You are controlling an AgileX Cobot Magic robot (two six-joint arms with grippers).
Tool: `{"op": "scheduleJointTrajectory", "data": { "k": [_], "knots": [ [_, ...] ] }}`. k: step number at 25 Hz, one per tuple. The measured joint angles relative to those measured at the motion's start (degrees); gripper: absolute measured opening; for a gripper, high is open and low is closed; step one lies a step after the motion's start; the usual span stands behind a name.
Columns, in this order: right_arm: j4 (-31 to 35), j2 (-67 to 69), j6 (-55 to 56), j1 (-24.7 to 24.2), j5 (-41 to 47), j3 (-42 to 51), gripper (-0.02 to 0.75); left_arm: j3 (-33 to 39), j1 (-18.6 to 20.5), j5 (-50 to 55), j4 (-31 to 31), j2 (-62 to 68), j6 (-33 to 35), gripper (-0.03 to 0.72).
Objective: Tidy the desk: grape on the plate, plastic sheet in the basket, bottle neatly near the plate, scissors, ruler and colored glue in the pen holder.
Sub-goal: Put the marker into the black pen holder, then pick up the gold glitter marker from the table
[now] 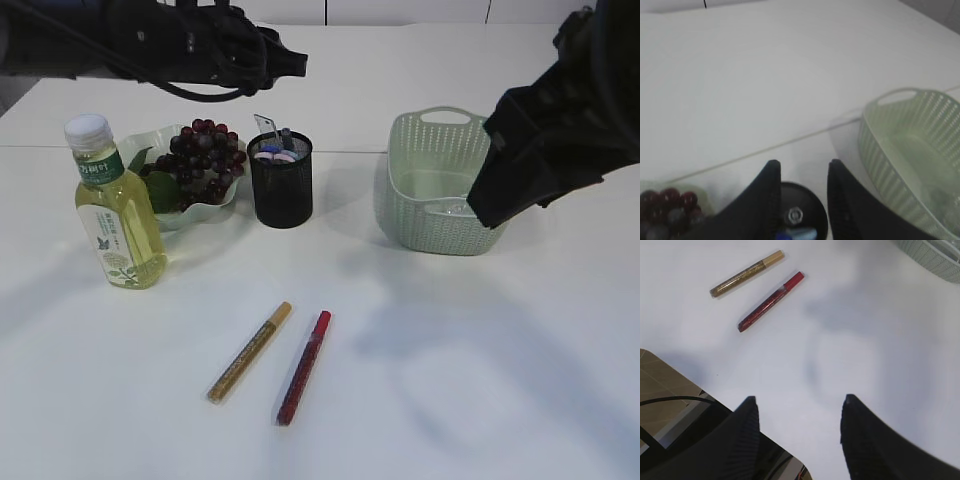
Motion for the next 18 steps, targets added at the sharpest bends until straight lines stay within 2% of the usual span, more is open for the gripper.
{"op": "scheduleJointTrajectory", "data": {
  "k": [10, 15, 18],
  "knots": [
    [0.00, 0.00, 0.00, 0.00, 0.00, 0.00, 0.417, 0.00, -0.76, 39.21, 1.91, -12.38, 0.00, 0.241],
    [0.00, 0.00, 0.00, 0.00, 0.00, 0.00, 0.417, -0.08, -4.22, 57.91, 1.52, -13.74, 0.00, 0.241],
    [0.79, 0.00, 0.00, 0.00, 0.00, 0.00, 0.417, -0.08, -6.93, 63.89, 1.25, -13.74, -0.32, 0.241]
  ]
}}
